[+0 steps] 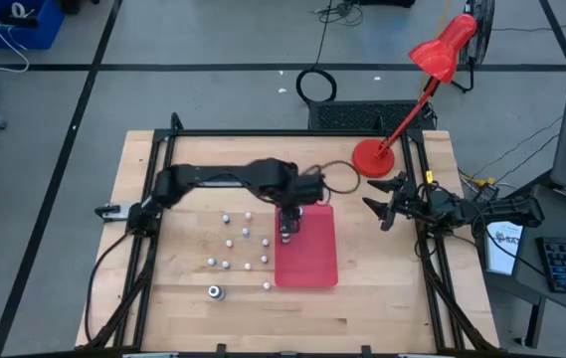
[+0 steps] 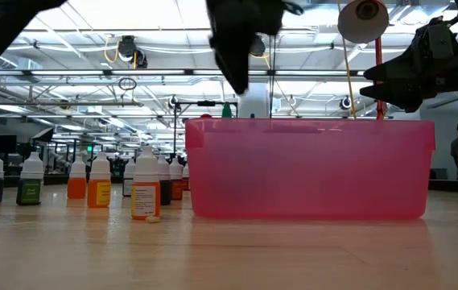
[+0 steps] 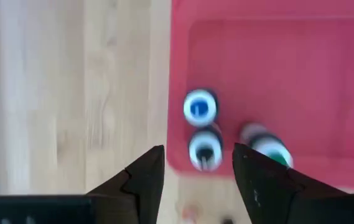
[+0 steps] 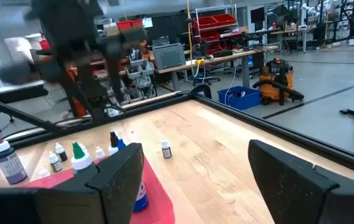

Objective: Pick & Place food coloring
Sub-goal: Put the big purple food coloring bottle into the red bin

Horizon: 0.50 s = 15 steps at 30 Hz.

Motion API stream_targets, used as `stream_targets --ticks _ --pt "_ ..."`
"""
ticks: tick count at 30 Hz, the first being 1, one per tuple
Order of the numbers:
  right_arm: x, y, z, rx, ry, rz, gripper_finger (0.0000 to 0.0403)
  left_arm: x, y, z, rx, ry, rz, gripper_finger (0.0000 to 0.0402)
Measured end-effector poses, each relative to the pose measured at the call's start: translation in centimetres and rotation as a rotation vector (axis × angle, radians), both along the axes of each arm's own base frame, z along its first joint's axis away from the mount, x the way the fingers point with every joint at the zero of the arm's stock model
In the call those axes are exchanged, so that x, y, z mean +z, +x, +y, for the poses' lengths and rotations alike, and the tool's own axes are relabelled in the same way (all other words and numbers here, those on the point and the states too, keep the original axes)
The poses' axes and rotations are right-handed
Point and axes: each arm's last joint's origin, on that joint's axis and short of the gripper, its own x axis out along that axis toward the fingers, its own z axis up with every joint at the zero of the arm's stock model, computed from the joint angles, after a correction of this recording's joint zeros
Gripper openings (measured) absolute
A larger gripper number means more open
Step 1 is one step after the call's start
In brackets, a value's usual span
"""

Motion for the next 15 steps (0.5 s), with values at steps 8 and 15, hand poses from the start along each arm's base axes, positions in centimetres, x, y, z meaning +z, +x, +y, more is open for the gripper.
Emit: stream_targets --ticks 8,15 --pt "0.0 0.0 0.0 0.000 0.000 0.000 0.0279 5.2 -6.0 -4.1 0.227 -0.136 0.040 0.0186" --pt "0.0 0.0 0.0 0.000 0.000 0.001 0.0279 4.4 -9.5 -10.1 0.311 -0.178 0.082 0.0186"
